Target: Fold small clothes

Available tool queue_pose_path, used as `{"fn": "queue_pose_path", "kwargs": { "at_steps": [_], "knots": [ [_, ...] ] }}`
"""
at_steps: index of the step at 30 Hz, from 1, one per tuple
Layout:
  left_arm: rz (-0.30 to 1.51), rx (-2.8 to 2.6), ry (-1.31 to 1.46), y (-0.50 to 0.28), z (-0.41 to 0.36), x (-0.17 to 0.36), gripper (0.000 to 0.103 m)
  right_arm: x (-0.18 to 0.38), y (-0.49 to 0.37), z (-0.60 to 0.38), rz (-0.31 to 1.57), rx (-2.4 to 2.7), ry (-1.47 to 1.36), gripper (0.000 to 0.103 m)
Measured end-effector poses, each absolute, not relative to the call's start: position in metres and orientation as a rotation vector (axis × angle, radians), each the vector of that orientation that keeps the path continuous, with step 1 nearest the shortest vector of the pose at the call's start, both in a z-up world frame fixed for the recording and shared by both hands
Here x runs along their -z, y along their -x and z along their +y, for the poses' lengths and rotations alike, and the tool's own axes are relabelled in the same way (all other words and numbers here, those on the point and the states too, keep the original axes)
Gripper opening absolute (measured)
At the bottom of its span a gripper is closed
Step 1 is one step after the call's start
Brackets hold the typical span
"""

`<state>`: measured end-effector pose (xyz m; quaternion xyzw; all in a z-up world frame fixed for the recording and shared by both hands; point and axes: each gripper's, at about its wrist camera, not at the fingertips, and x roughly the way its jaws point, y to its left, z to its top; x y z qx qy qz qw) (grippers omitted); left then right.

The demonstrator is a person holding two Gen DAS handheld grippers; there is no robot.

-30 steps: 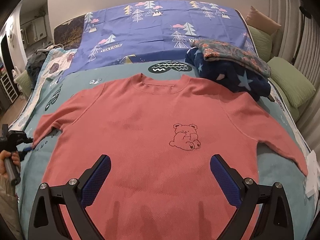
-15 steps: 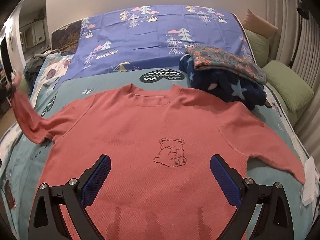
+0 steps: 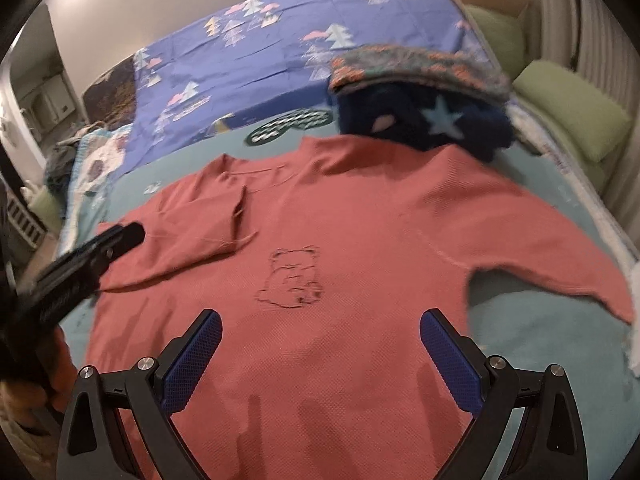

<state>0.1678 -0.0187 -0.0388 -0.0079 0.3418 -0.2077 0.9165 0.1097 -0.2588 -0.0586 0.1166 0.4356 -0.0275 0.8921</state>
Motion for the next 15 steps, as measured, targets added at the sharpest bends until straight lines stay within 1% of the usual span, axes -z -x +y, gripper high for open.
{"fn": "queue_pose_path", "kwargs": {
  "at_steps": [1,3,7,11,15],
  "knots": [
    [0.696,0.399,0.022,-0.166,-0.006,0.036,0.057,0.059,-0.115,-0.258,0.913,0.021,-0.260,0.098],
    [0.686,0.333,0.012,-0.166,0.017,0.035,0.059,0.059,-0.126,-0.256,0.924,-0.061,-0.301,0.092],
    [0.728,0.219,0.016,-0.168,0.065,0.053,0.061,0.061,-0.160,-0.252,0.953,-0.223,-0.421,0.091],
    [0.781,0.134,0.052,-0.171,0.093,0.074,0.061,0.079,-0.205,-0.246,1.047,-0.322,-0.558,0.087],
    [0.812,0.104,0.057,-0.175,0.101,0.087,0.062,0.093,-0.241,-0.234,1.079,-0.302,-0.536,0.087]
  ]
}}
